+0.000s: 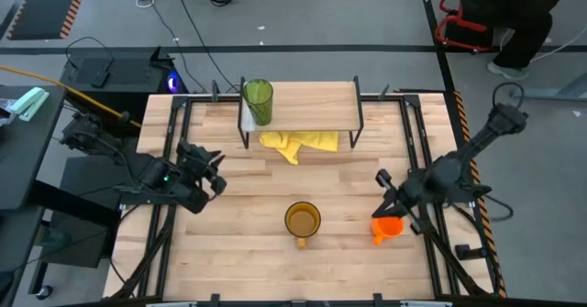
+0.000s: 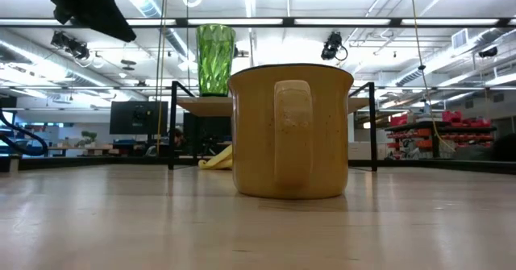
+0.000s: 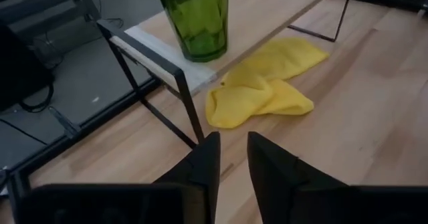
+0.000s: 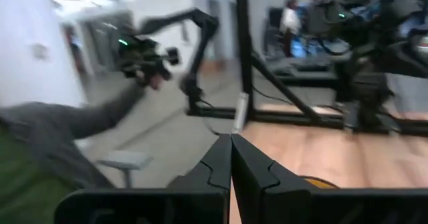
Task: Stack small to large cups/mugs on shelf
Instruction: Put the yellow mug on the shelf
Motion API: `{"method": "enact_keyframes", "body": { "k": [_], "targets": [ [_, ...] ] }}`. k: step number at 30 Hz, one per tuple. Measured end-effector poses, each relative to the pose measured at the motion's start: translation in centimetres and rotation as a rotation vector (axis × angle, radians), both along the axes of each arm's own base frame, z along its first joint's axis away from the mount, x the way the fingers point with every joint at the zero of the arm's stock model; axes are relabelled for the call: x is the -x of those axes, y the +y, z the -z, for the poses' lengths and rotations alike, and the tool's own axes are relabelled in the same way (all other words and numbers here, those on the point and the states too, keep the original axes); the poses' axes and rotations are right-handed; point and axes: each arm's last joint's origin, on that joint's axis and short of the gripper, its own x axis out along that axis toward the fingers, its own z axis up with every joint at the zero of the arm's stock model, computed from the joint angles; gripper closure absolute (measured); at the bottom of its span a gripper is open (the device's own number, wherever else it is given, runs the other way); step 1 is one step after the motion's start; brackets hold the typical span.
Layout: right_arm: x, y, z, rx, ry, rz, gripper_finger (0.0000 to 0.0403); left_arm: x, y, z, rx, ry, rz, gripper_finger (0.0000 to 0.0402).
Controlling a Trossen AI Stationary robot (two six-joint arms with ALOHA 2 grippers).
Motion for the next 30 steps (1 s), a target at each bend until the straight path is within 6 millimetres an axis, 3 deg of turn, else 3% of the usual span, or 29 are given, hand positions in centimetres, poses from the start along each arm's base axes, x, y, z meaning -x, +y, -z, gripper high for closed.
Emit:
{"method": "enact_keyframes", "body": {
  "k": [8, 12, 17, 26, 30],
  "targets": [
    [-0.1, 4.7, -0.2, 0.05, 0.078, 0.135, 0.0389, 1.5, 0.1, 1.3, 0.017, 0.009, 0.051, 0.0347],
    [0.0, 6.9, 1.1, 0.051, 0.097, 0.273, 0.0389, 2.7, 0.2, 2.3, 0.009, -0.038, 0.08, 0.0359],
    [-0.9, 9.8, 3.1, 0.049, 0.086, 0.323, 0.0389, 3.4, 0.0, 3.2, 0.024, -0.12, 0.158, 0.0372],
    [-6.4, 14.3, 3.9, 0.201, 0.118, 0.474, 0.0389, 2.0, -1.5, 3.2, 0.046, -0.199, 0.395, 0.0364],
    [-8.8, 15.3, 4.9, 0.242, 0.15, 0.515, 0.0389, 1.7, -2.0, 4.4, 0.063, -0.208, 0.475, 0.0358]
  ]
}}
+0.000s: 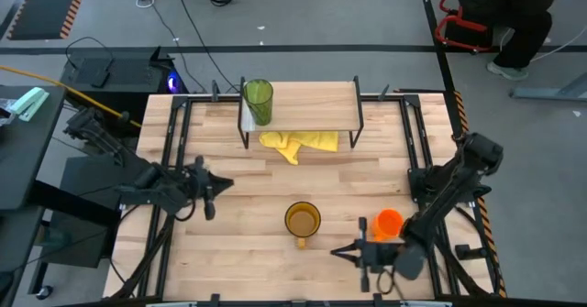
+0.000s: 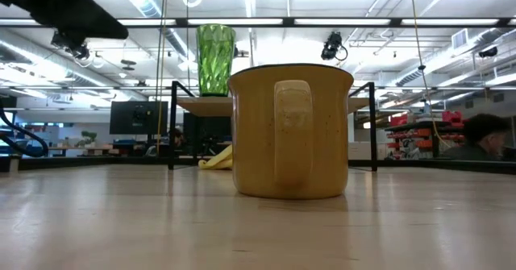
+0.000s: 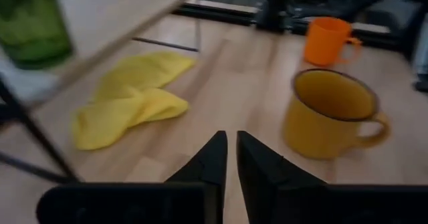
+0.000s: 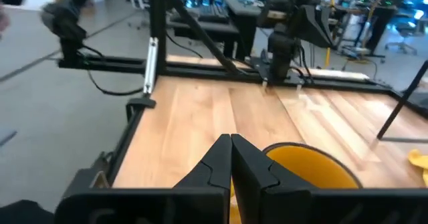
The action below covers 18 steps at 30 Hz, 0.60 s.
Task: Stack small to large cups/mugs on shelf
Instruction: Put the yellow mug on the shelf
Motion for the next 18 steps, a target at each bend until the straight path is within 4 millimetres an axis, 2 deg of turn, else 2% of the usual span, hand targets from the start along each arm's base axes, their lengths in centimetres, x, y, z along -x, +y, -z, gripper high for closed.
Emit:
{"method": "enact_keyframes", "body": {
  "k": [6, 9, 12, 18],
  "targets": [
    [-2.1, -0.2, 2.5, -0.085, 0.066, -0.005, 0.0389, -0.1, -0.3, 2.5, 0.065, -0.042, 0.087, 0.0353],
    [-2.9, -0.3, 3.0, -0.153, 0.088, -0.074, 0.0389, 0.0, -0.2, 3.5, 0.075, -0.051, 0.093, 0.035],
    [-3.3, -0.2, 3.5, -0.17, 0.098, -0.12, 0.0389, 0.0, -0.2, 3.7, 0.089, -0.07, 0.093, 0.0346],
    [-4.1, -0.3, 5.3, -0.18, 0.12, -0.092, 0.0376, 0.0, -0.2, 3.6, 0.104, -0.094, 0.095, 0.034]
  ]
}}
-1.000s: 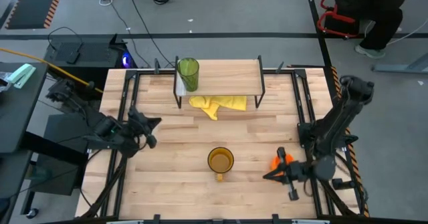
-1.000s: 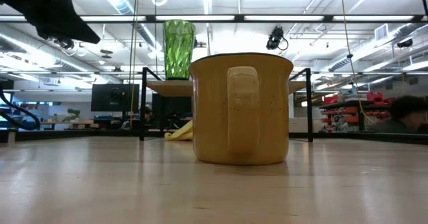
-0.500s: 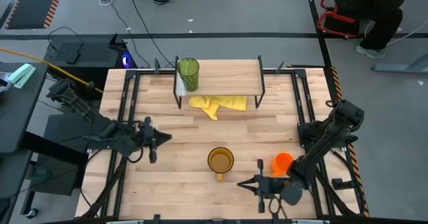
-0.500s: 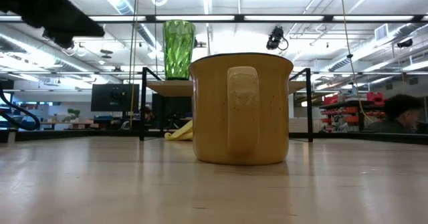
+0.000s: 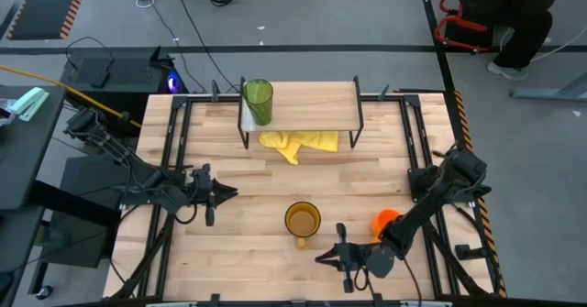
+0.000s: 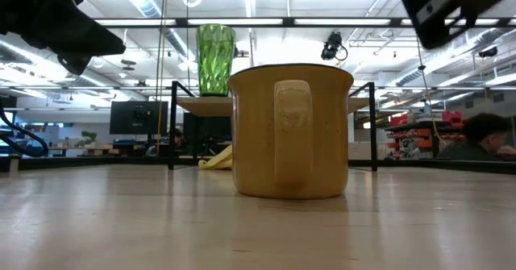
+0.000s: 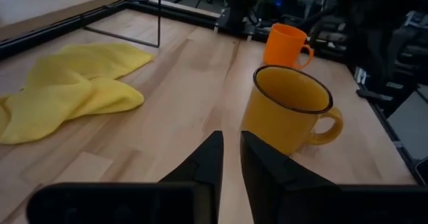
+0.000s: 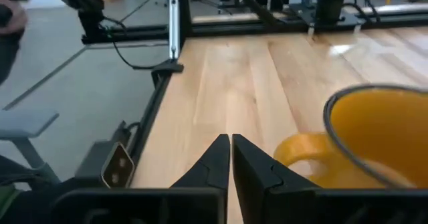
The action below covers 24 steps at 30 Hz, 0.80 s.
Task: Stack small to large cups/mugs on shelf
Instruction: Put the yellow mug on the shelf
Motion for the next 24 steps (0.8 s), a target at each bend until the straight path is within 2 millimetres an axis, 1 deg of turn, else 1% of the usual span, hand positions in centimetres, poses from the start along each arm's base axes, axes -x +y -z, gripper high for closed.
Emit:
{"method": "enact_keyframes", "body": {
  "k": [6, 11, 14, 17, 24],
  "targets": [
    [-1.7, -0.3, 1.9, 0.007, 0.016, 0.038, 0.0344, 0.0, 0.0, 0.0, 0.001, -0.001, 0.0, 0.0338],
    [-3.2, -0.5, 1.9, 0.015, 0.025, 0.06, 0.0317, 0.0, 0.0, -0.1, 0.006, -0.007, 0.0, 0.0338],
    [-3.2, -0.8, 2.4, 0.024, 0.075, 0.115, 0.0309, 0.0, 0.0, -0.1, 0.006, -0.007, 0.0, 0.0334],
    [-2.9, -1.2, 2.7, 0.016, 0.079, 0.201, 0.0308, 0.0, 0.0, 0.0, 0.005, -0.005, 0.0, 0.0331],
    [-3.0, -1.4, 2.8, 0.024, 0.086, 0.222, 0.0311, -0.5, -0.4, 0.5, -0.006, 0.02, -0.003, 0.0334]
  ]
}}
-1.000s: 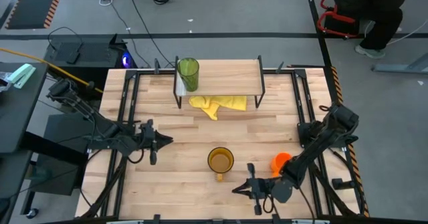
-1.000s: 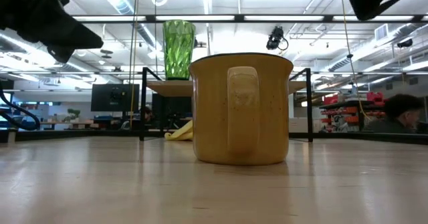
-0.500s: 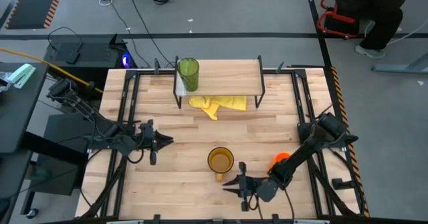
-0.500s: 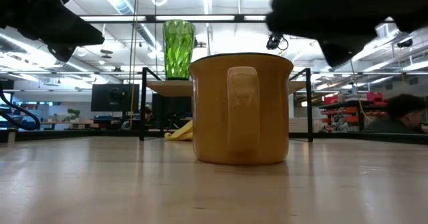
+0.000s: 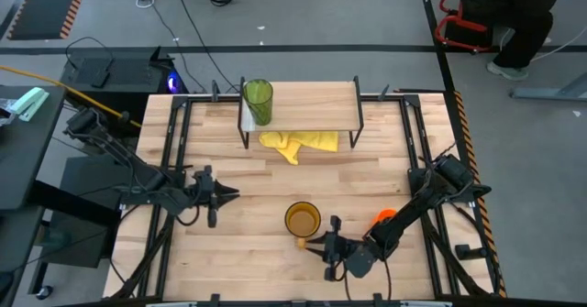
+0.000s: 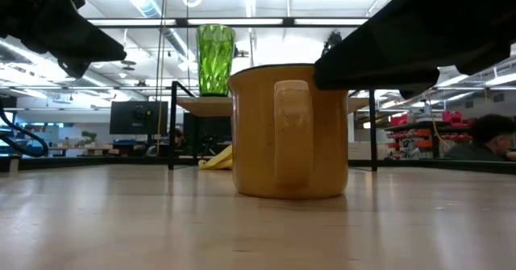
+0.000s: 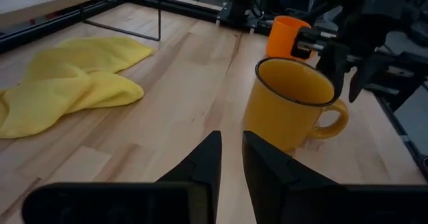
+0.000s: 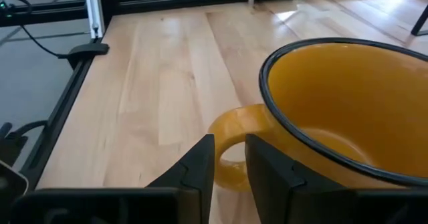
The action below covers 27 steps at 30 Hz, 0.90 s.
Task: Stack small to large cups/mugs on shelf
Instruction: Put the yellow mug on the shelf
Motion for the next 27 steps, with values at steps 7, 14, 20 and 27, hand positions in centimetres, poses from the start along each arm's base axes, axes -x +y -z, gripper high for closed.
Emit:
{"method": "enact_keyframes", "body": {
  "k": [7, 14, 20, 27],
  "targets": [
    [0.1, -0.1, 0.1, -0.013, 0.009, 0.009, 0.0311, -0.6, -0.5, 0.5, -0.013, 0.011, 0.001, 0.0327],
    [1.1, -0.3, -2.1, -0.016, 0.046, -0.008, 0.0313, -0.7, -0.5, 0.7, -0.019, 0.016, 0.002, 0.0326],
    [2.8, -1.5, -6.5, -0.123, 0.043, 0.044, 0.0319, -0.7, -0.6, 0.6, -0.016, 0.012, 0.002, 0.0326],
    [3.3, -4.3, -10.5, -0.136, 0.147, 0.082, 0.0321, -0.7, -0.6, 0.6, -0.014, 0.009, 0.002, 0.0323]
  ]
}}
